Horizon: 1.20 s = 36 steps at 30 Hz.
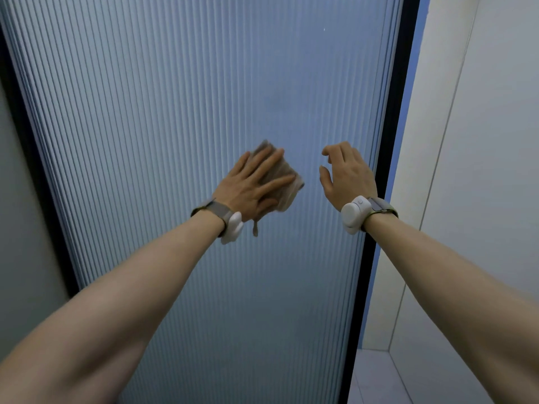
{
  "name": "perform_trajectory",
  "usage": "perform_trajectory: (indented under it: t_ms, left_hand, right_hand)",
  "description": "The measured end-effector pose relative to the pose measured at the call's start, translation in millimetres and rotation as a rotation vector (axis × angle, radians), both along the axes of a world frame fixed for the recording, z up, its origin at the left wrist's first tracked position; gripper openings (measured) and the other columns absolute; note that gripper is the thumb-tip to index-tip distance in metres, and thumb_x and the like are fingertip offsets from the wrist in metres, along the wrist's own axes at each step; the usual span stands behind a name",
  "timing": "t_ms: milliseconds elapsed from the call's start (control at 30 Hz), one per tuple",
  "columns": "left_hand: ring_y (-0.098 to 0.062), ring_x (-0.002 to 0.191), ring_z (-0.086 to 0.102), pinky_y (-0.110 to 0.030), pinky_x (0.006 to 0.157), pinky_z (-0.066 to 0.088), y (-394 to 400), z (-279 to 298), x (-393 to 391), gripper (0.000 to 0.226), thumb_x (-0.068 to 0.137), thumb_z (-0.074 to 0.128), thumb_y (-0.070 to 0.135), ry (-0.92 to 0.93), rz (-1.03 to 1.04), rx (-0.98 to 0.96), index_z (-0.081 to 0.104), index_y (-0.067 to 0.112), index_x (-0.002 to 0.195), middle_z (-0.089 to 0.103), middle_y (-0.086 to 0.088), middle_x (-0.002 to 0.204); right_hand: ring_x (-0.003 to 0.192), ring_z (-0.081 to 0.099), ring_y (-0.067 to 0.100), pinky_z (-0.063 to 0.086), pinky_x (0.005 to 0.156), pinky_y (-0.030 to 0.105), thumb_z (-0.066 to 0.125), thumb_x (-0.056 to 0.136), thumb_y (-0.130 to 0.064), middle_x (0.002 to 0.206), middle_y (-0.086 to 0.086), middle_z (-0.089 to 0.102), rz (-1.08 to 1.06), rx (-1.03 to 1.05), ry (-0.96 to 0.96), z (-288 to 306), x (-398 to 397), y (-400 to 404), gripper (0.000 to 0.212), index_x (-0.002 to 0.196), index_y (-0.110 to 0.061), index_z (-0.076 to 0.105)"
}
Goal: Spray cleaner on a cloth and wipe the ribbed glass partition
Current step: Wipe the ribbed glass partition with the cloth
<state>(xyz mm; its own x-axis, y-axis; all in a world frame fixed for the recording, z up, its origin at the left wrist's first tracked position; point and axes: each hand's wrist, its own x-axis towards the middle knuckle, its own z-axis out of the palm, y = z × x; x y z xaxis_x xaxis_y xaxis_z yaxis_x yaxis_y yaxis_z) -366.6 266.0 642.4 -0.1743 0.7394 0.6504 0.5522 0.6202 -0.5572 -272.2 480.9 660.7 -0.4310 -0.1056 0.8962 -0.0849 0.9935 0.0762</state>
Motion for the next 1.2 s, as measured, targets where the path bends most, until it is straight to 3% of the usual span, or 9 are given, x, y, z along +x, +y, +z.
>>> perform_trajectory:
  t_ms: [100,233,500,833,1033,1133,1200]
  left_hand:
    - [-0.034,0.145,0.003,-0.055,0.117,0.009,7,33,2,0.058,0.090,0.029,0.053,-0.022,0.020,0.143,0.015,0.038,0.145,0.008,-0.013,0.158]
    - [-0.035,0.145,-0.001,-0.054,0.117,0.000,15,39,-1,0.059,0.092,0.028,0.054,-0.007,0.035,0.167,0.009,0.039,0.145,0.004,-0.012,0.158]
    - [-0.038,0.143,0.013,-0.055,0.116,0.007,18,-30,1,0.062,0.089,0.040,0.053,0.056,-0.055,-0.043,0.020,0.033,0.145,0.020,-0.015,0.155]
    - [-0.036,0.138,0.030,-0.057,0.111,0.018,14,-103,14,0.063,0.084,0.055,0.044,0.006,-0.021,-0.117,0.033,0.030,0.141,0.035,-0.010,0.150]
    - [-0.034,0.144,0.013,-0.057,0.115,0.011,13,-117,31,0.073,0.087,0.059,0.024,-0.068,0.084,-0.146,0.017,0.032,0.146,0.017,-0.007,0.157]
    - [-0.031,0.145,0.008,-0.064,0.113,0.010,11,-107,36,0.074,0.084,0.061,0.026,-0.137,0.101,-0.166,0.019,0.035,0.144,0.012,-0.005,0.158]
    - [-0.031,0.144,0.015,-0.062,0.112,0.017,11,-98,41,0.076,0.078,0.067,0.025,-0.164,0.097,-0.170,0.026,0.035,0.142,0.018,-0.005,0.157]
  right_hand:
    - [0.084,0.053,0.025,0.046,0.061,0.032,0.053,0.089,-0.020,0.101,0.011,0.055,-0.006,-0.002,0.017,1,-2,-1,0.023,0.107,-0.006,0.053]
    - [0.082,0.053,0.026,0.042,0.060,0.030,0.054,0.089,-0.020,0.099,0.012,0.055,-0.026,-0.001,0.041,0,-5,-1,0.022,0.106,-0.006,0.053]
    - [0.089,0.051,0.029,0.044,0.070,0.035,0.052,0.087,-0.019,0.104,0.015,0.053,-0.047,0.003,0.033,-10,-6,-1,0.026,0.107,-0.004,0.052]
    - [0.090,0.050,0.029,0.043,0.075,0.036,0.051,0.087,-0.018,0.105,0.014,0.052,-0.031,-0.013,-0.018,-34,-4,-2,0.026,0.109,-0.004,0.051]
    - [0.090,0.049,0.031,0.042,0.076,0.038,0.053,0.084,-0.017,0.106,0.016,0.052,-0.038,-0.040,-0.035,-54,-2,-4,0.029,0.110,-0.004,0.051]
    - [0.091,0.048,0.030,0.040,0.077,0.037,0.054,0.083,-0.017,0.107,0.016,0.051,-0.046,-0.067,-0.041,-59,-1,-7,0.029,0.110,-0.004,0.051]
    - [0.092,0.048,0.030,0.039,0.078,0.036,0.053,0.085,-0.018,0.107,0.016,0.051,-0.040,-0.070,-0.062,-62,0,-9,0.029,0.110,-0.004,0.051]
